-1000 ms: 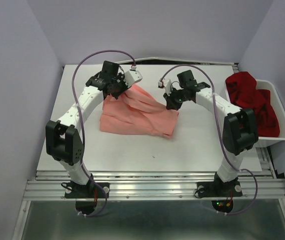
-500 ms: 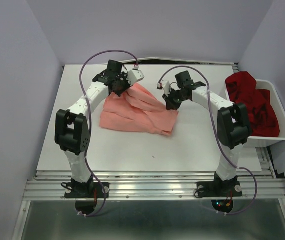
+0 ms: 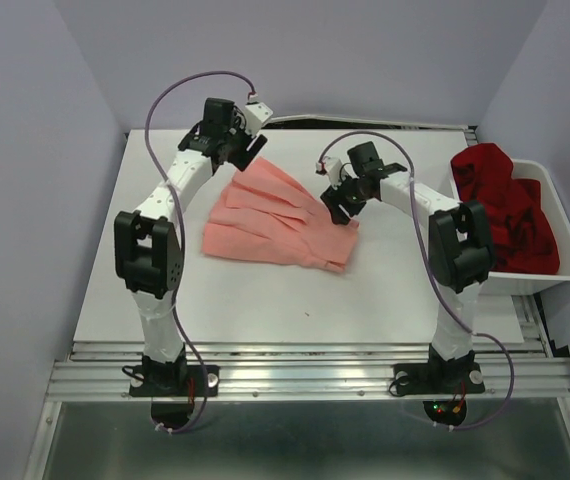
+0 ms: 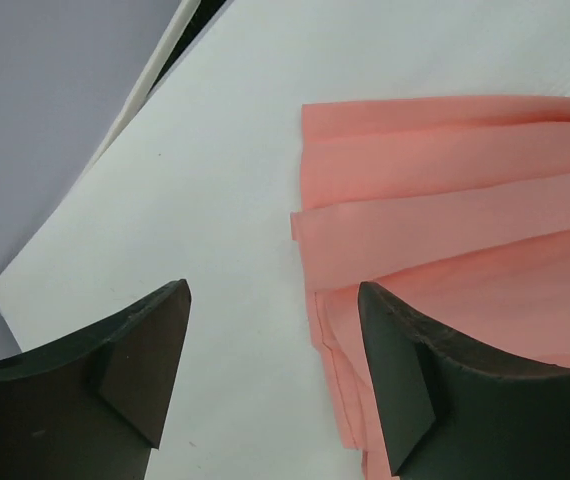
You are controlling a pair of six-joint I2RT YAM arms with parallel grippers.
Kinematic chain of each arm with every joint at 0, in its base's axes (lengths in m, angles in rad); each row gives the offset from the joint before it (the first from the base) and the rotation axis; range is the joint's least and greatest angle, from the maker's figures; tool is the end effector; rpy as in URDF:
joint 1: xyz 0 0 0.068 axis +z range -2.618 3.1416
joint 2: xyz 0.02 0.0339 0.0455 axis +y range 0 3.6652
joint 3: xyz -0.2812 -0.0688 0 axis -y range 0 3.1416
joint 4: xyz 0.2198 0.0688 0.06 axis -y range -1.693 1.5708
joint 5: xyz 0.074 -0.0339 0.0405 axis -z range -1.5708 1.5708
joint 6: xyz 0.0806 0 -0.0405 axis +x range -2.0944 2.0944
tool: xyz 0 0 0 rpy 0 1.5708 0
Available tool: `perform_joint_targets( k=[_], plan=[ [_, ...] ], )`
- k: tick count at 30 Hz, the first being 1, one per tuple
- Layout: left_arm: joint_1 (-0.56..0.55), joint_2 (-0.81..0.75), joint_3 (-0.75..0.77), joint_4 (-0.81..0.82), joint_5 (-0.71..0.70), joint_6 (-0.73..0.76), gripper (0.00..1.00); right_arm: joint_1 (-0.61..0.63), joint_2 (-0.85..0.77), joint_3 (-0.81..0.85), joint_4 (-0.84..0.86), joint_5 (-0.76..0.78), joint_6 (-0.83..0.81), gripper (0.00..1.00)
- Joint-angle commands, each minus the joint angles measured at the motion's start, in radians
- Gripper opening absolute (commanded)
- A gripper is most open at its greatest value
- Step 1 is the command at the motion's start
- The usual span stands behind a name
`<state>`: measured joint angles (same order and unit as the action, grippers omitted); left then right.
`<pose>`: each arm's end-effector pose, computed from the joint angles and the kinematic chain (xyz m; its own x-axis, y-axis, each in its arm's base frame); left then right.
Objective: Fold and stack the skirts
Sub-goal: Fold the skirt
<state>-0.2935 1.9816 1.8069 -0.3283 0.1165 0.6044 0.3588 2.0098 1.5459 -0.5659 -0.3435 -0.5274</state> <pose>0.4703 -0.1519 0.3179 -0.1610 0.6383 -0.7528 0.5789 0.6788 0.4518 0.4026 0.1800 0.1949 -0.4454 -0.6732 -0.5903 -0.8300 0.5577 -0.0097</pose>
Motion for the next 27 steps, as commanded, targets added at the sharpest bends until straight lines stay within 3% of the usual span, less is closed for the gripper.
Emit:
perform_joint_targets(
  k=[1,6,10,13,18,23,27],
  plan=[
    [0.010,-0.224,-0.064,-0.023,-0.006,-0.121,0.80,-0.011,-0.039,0.063,0.037,0.077,0.086,0.69],
    [0.019,-0.488,-0.343,-0.066,0.043,-0.285,0.80,-0.020,-0.052,0.082,0.006,0.044,0.124,0.72],
    [0.031,-0.584,-0.551,-0.104,0.118,-0.414,0.73,-0.020,0.006,0.117,-0.064,-0.031,0.139,0.66],
    [0.063,-0.593,-0.622,-0.124,0.181,-0.480,0.70,-0.020,0.041,0.108,-0.089,-0.043,0.165,0.62],
    [0.086,-0.521,-0.653,-0.156,0.268,-0.511,0.55,-0.020,0.067,0.031,-0.109,-0.037,0.172,0.42],
    [0.103,-0.419,-0.690,-0.143,0.307,-0.540,0.47,-0.020,0.027,-0.076,-0.118,-0.067,0.167,0.15],
    [0.105,-0.353,-0.712,-0.100,0.344,-0.580,0.43,-0.020,-0.037,-0.174,-0.114,-0.147,0.216,0.01]
  ],
)
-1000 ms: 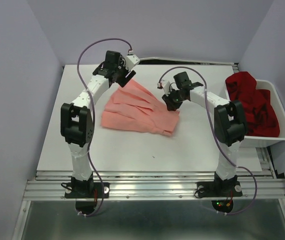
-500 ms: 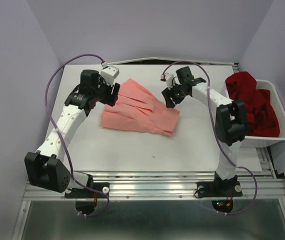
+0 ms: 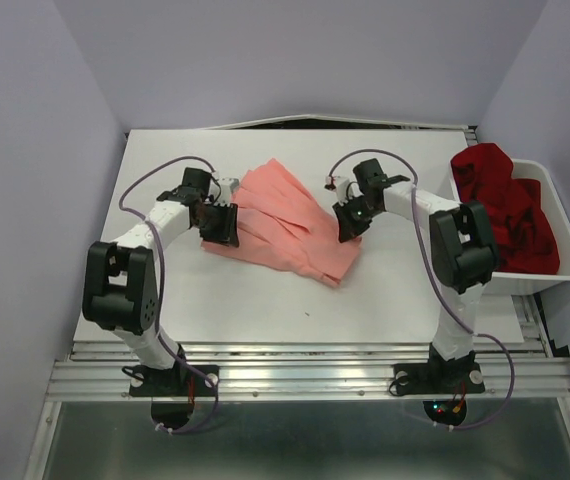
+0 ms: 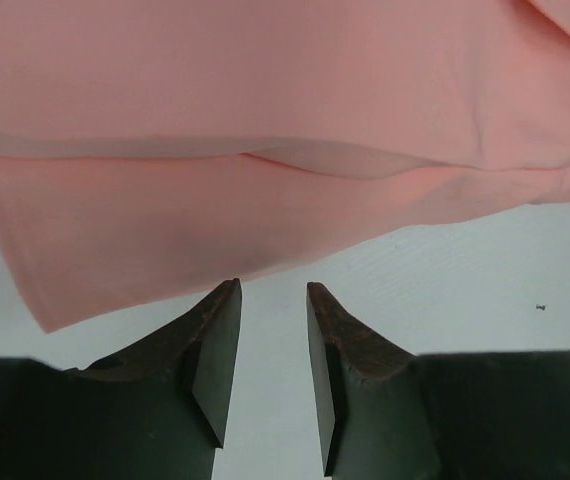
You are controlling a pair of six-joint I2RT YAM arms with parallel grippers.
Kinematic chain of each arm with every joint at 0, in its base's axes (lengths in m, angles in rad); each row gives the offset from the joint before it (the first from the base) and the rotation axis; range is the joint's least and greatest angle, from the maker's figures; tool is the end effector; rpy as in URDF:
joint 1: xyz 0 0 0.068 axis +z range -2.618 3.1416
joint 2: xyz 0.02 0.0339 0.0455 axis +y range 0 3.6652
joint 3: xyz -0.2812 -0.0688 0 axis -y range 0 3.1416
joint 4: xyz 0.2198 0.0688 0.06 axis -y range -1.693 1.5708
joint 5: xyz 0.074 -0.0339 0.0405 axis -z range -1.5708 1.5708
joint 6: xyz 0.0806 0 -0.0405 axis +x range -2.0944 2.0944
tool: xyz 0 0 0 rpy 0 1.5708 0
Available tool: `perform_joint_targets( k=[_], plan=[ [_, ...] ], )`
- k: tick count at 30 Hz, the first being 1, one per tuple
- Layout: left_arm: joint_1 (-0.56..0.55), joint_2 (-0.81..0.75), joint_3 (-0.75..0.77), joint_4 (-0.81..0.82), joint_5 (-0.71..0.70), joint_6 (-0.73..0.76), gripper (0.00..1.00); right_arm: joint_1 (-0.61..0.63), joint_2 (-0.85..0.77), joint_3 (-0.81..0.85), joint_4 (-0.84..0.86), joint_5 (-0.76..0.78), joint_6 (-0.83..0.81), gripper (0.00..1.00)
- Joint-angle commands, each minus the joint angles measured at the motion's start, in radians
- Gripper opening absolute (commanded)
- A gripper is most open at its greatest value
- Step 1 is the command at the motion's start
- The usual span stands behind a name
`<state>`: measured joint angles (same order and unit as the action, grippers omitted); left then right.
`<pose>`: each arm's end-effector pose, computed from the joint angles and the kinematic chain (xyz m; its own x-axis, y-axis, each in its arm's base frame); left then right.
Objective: Fold and stack the skirts
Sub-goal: Fold the skirt
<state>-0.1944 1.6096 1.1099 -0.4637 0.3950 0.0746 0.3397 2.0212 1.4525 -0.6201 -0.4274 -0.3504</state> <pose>0.3249 -0.0956 0.2200 -0.7741 0.2225 -0.5927 0.4527 0.8490 -0.2726 0.3800 0.1697 0.1621 -0.6676 -0.5673 -0.4822 -0.7220 0.6514 0.2333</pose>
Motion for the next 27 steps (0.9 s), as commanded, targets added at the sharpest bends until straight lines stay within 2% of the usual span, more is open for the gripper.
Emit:
perform_joint_targets(
  k=[1,7,9,10,12,13,15,17,20,22,23,25,27],
  plan=[
    [0.007,0.057,-0.010,0.048,0.064,-0.050,0.43,-0.001,-0.065,-0.128,-0.053,-0.088,0.051,0.01],
    [0.029,0.296,0.210,0.102,-0.007,-0.007,0.41,0.133,-0.190,-0.268,0.006,-0.191,0.134,0.03],
    [0.032,0.357,0.353,0.085,-0.024,0.014,0.42,0.162,-0.205,-0.303,0.036,-0.252,0.200,0.23],
    [0.033,0.406,0.449,0.073,-0.030,0.037,0.43,0.191,-0.210,-0.310,0.058,-0.298,0.220,0.40],
    [0.036,0.443,0.539,0.059,-0.059,0.053,0.45,0.217,-0.222,-0.311,0.077,-0.345,0.283,0.46],
    [0.038,0.467,0.623,0.047,-0.059,0.079,0.49,0.228,-0.245,-0.308,0.104,-0.362,0.309,0.54],
    [0.042,0.467,0.680,0.033,-0.088,0.086,0.55,0.228,-0.278,-0.301,0.149,-0.372,0.347,0.56],
    [0.047,0.438,0.720,0.017,-0.094,0.120,0.59,0.228,-0.326,-0.278,0.148,-0.318,0.387,0.56],
    [0.046,0.304,0.638,0.031,-0.091,0.137,0.65,0.177,-0.372,-0.261,0.155,-0.266,0.435,0.55],
    [0.044,0.136,0.530,0.107,-0.068,0.108,0.66,0.113,-0.420,-0.280,0.189,-0.249,0.502,0.55],
    [0.041,0.081,0.424,0.155,-0.049,0.091,0.66,0.078,-0.458,-0.294,0.209,-0.210,0.552,0.55],
    [0.003,-0.061,0.334,0.180,-0.048,0.055,0.66,0.067,-0.495,-0.329,0.264,-0.153,0.599,0.56],
    [-0.064,-0.138,0.220,0.215,-0.181,-0.002,0.66,0.058,-0.524,-0.388,0.307,-0.067,0.660,0.56]
  ],
)
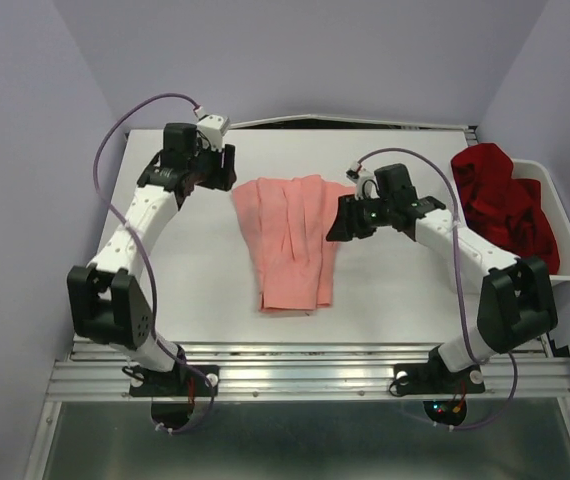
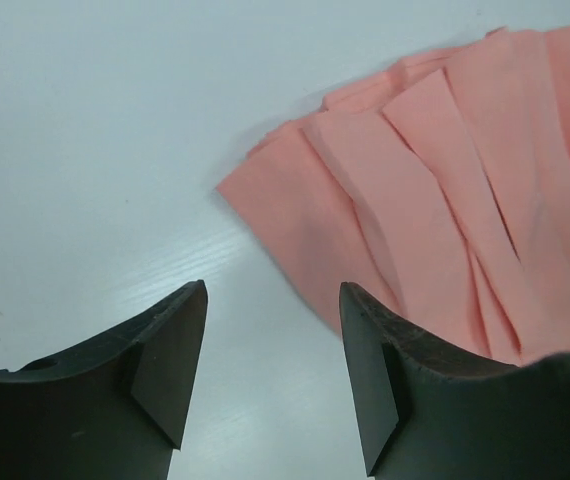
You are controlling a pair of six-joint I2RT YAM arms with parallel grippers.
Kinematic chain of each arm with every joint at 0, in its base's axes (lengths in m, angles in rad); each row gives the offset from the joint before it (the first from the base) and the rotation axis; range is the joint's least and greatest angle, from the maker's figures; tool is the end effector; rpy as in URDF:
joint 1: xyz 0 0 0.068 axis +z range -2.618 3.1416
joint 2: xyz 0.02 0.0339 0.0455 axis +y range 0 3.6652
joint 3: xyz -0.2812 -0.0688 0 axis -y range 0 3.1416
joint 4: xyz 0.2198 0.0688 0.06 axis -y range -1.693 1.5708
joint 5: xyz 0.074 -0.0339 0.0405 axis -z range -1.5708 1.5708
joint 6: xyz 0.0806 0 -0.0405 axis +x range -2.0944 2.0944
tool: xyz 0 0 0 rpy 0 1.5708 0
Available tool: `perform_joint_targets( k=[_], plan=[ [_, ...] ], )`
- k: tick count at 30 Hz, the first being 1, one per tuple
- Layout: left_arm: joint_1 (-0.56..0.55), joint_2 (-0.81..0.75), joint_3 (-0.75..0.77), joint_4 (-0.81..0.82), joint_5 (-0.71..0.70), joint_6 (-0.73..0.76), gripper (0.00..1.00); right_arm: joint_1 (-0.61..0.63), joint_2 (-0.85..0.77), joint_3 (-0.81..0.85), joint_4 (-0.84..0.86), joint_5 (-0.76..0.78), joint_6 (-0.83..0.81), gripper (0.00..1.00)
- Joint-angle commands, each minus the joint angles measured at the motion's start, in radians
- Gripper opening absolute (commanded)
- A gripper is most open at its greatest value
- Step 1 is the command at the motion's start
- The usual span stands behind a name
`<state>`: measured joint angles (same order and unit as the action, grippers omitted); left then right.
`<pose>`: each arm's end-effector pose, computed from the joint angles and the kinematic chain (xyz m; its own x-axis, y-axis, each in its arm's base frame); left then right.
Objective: Fold and stack the skirts
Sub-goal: Fold the skirt
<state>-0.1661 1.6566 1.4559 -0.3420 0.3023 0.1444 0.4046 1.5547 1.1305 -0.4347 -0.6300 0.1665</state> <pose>0.3912 -0.0899 0.3307 -0.4452 0.2139 -0.8695 0.4783 0.8777 -0.0289 0.2859 0.1741 0.2535 -0.7977 -0.1959 -0.5703 -0.5472 0.6325 0.5482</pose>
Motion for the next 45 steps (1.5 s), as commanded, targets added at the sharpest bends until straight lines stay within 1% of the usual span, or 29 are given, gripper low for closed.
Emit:
perform_joint_targets(
  k=[1,3,4,6,7,9,10,11,14,17,20,22,25,28,32,36,37,41,45],
  plan=[
    [-0.183,-0.242,-0.182,0.095,-0.115,-0.101,0.66,-0.007,-0.070,-0.086,0.161,0.171,0.162,0.56],
    [-0.278,-0.294,-0.235,0.124,-0.222,-0.153,0.66,-0.007,-0.070,-0.139,0.215,0.219,0.234,0.55],
    [-0.373,-0.300,-0.253,0.132,-0.251,-0.192,0.65,-0.007,-0.053,-0.152,0.223,0.243,0.246,0.54],
    [-0.456,-0.287,-0.272,0.127,-0.331,-0.265,0.62,-0.007,-0.022,-0.163,0.235,0.294,0.283,0.54],
    [-0.519,-0.259,-0.270,0.123,-0.339,-0.290,0.61,-0.007,0.011,-0.164,0.234,0.302,0.291,0.54],
    [-0.573,-0.222,-0.252,0.109,-0.376,-0.356,0.59,-0.007,0.042,-0.175,0.241,0.306,0.333,0.54],
    [-0.599,-0.184,-0.244,0.106,-0.390,-0.368,0.59,-0.007,0.051,-0.181,0.260,0.299,0.346,0.53],
    [-0.648,-0.169,-0.233,0.107,-0.420,-0.384,0.59,-0.007,0.065,-0.192,0.273,0.290,0.375,0.52],
    [-0.706,-0.109,-0.215,0.104,-0.449,-0.387,0.58,-0.007,0.074,-0.231,0.313,0.283,0.389,0.51],
    [-0.724,-0.057,-0.215,0.100,-0.439,-0.411,0.57,-0.007,0.076,-0.274,0.362,0.248,0.393,0.47],
    [-0.736,-0.009,-0.221,0.103,-0.413,-0.430,0.55,-0.007,0.100,-0.322,0.422,0.170,0.418,0.41],
    [-0.743,0.023,-0.226,0.107,-0.405,-0.439,0.54,-0.007,0.119,-0.343,0.496,0.142,0.419,0.40],
    [-0.750,0.060,-0.226,0.106,-0.391,-0.442,0.51,-0.007,0.133,-0.368,0.545,0.124,0.426,0.40],
    [-0.771,0.089,-0.218,0.109,-0.391,-0.442,0.50,-0.007,0.171,-0.370,0.568,0.095,0.435,0.39],
    [-0.791,0.123,-0.207,0.110,-0.396,-0.440,0.50,-0.007,0.177,-0.380,0.588,0.084,0.442,0.35],
    [-0.796,0.158,-0.193,0.106,-0.422,-0.443,0.49,-0.007,0.179,-0.388,0.590,0.078,0.452,0.34],
    [-0.794,0.166,-0.187,0.103,-0.431,-0.444,0.48,-0.007,0.176,-0.388,0.590,0.078,0.452,0.34],
    [-0.790,0.186,-0.163,0.080,-0.457,-0.447,0.45,-0.016,0.139,-0.394,0.556,0.056,0.435,0.47],
    [-0.790,0.154,-0.175,0.078,-0.485,-0.444,0.41,-0.016,0.096,-0.385,0.496,0.073,0.421,0.49]
  ],
)
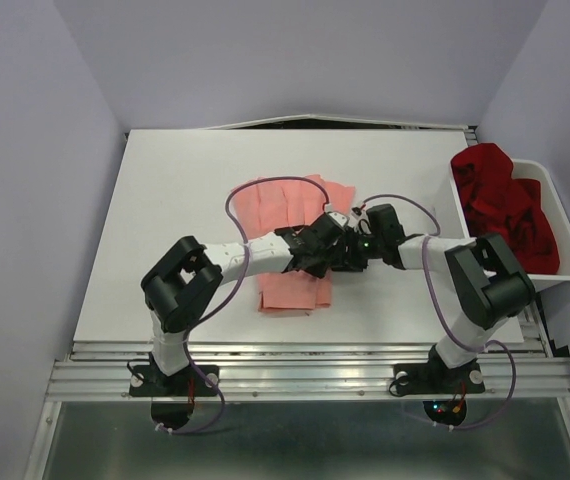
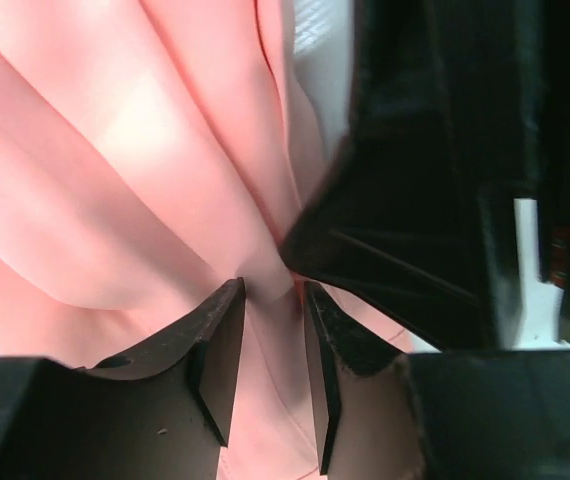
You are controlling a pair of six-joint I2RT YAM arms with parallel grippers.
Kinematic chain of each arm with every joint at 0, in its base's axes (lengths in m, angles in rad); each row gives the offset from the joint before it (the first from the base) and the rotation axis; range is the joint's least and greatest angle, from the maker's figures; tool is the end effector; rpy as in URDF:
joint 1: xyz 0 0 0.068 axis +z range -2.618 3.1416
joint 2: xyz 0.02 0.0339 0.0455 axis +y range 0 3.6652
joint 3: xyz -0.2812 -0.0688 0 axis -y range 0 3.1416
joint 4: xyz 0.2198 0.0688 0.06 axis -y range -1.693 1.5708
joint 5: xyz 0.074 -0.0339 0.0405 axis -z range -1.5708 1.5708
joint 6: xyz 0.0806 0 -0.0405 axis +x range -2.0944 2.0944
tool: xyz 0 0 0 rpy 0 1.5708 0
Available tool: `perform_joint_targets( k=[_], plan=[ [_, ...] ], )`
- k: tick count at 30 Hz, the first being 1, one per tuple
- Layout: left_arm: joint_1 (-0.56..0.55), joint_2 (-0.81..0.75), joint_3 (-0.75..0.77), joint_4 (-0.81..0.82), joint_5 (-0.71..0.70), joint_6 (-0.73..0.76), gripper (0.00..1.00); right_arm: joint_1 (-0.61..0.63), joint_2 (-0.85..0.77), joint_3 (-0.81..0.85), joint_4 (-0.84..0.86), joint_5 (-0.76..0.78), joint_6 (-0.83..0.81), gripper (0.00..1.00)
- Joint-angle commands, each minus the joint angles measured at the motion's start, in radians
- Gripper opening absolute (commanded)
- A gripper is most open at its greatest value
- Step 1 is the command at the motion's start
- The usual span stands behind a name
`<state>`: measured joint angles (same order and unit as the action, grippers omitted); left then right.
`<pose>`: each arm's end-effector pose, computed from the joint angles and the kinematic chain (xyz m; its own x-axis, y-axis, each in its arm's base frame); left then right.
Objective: Fold and stack the skirts
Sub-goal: Fold the skirt
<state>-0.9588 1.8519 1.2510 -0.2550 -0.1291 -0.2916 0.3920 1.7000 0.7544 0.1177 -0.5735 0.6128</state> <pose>0.2464 -0.3330 0.1926 -0.6349 0.4084 -0.6558 0.6063 0.7895 -0.0953 0.2877 0.1662 0.1449 -0.9365 0.1357 -0.3235 -0.1485 0.6822 0.7160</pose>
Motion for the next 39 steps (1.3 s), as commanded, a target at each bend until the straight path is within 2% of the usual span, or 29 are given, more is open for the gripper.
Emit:
perform_joint_targets(
  k=[1,3,5,8,9,10,11,12,15,16,25,30,35,39],
  plan=[
    [0.003,-0.051,0.025,-0.007,-0.053,-0.004,0.41,-0.004,-0.051,-0.007,-0.067,0.015,-0.028,0.50],
    [0.003,-0.063,0.013,-0.001,-0.047,0.003,0.40,-0.004,-0.042,-0.006,-0.064,0.006,-0.033,0.50],
    [0.003,-0.054,0.011,0.005,-0.046,0.008,0.36,-0.004,-0.010,0.000,-0.046,-0.003,-0.041,0.49],
    [0.008,-0.030,0.024,0.000,-0.021,0.016,0.24,-0.004,0.027,0.017,-0.039,-0.009,-0.051,0.43],
    [0.012,-0.025,0.031,-0.003,-0.008,0.016,0.18,-0.004,0.047,0.020,-0.035,-0.011,-0.051,0.38],
    [0.014,-0.025,0.034,-0.003,-0.001,0.019,0.04,-0.004,0.053,0.020,-0.024,-0.014,-0.051,0.34],
    [0.018,-0.028,0.037,-0.004,0.002,0.019,0.00,-0.004,0.059,0.025,-0.024,-0.009,-0.050,0.28],
    [0.023,-0.031,0.045,-0.007,0.003,0.019,0.00,-0.004,0.064,0.025,-0.024,-0.005,-0.050,0.18],
    [0.037,-0.072,0.051,0.005,0.014,0.023,0.00,-0.004,0.076,0.025,-0.013,-0.006,-0.050,0.03],
    [0.037,-0.098,0.054,0.006,0.020,0.026,0.00,-0.004,0.079,0.025,-0.012,-0.011,-0.050,0.01],
    [0.003,-0.125,0.103,0.011,0.074,0.016,0.00,-0.004,0.084,0.017,-0.001,-0.025,-0.038,0.01],
    [-0.005,-0.070,0.103,0.037,0.080,0.016,0.00,-0.004,0.070,0.010,-0.004,-0.026,-0.044,0.01],
    [-0.005,-0.030,0.062,0.092,0.121,0.020,0.00,-0.004,0.036,0.003,-0.019,-0.012,-0.048,0.01],
    [0.000,-0.031,-0.013,0.196,0.183,0.026,0.00,-0.004,0.006,0.011,-0.044,0.011,-0.045,0.04]
  ],
)
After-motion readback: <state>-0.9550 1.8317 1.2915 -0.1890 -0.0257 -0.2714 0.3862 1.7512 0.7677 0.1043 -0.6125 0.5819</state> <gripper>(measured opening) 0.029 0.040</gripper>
